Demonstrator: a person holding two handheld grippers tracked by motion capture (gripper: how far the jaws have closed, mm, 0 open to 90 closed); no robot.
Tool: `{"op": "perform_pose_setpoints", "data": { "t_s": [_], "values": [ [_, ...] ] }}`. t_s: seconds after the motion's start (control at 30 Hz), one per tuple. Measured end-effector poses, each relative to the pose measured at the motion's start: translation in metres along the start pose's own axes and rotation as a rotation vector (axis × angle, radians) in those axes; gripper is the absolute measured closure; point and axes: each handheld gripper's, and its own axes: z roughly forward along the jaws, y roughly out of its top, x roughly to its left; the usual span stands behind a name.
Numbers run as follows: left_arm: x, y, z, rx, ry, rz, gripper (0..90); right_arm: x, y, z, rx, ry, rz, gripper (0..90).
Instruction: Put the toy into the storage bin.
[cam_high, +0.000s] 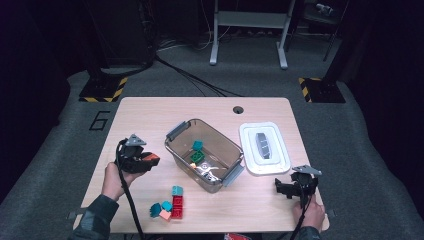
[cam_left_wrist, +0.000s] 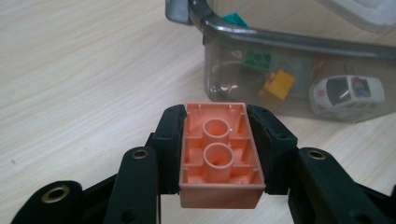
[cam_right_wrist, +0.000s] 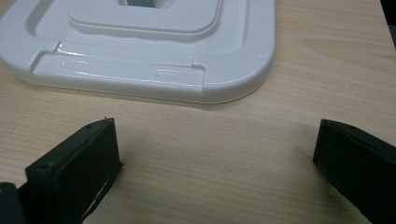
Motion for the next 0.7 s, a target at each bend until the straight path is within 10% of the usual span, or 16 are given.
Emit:
{"op": "perform_pose_setpoints", "data": {
  "t_s": [0.7],
  "values": [
    [0.0, 0.061, -0.018, -0.101, 0.061, 0.033, 58.5, 0.0, 0.0, 0.0, 0.001, 0.0, 0.0, 0.0]
  ]
}}
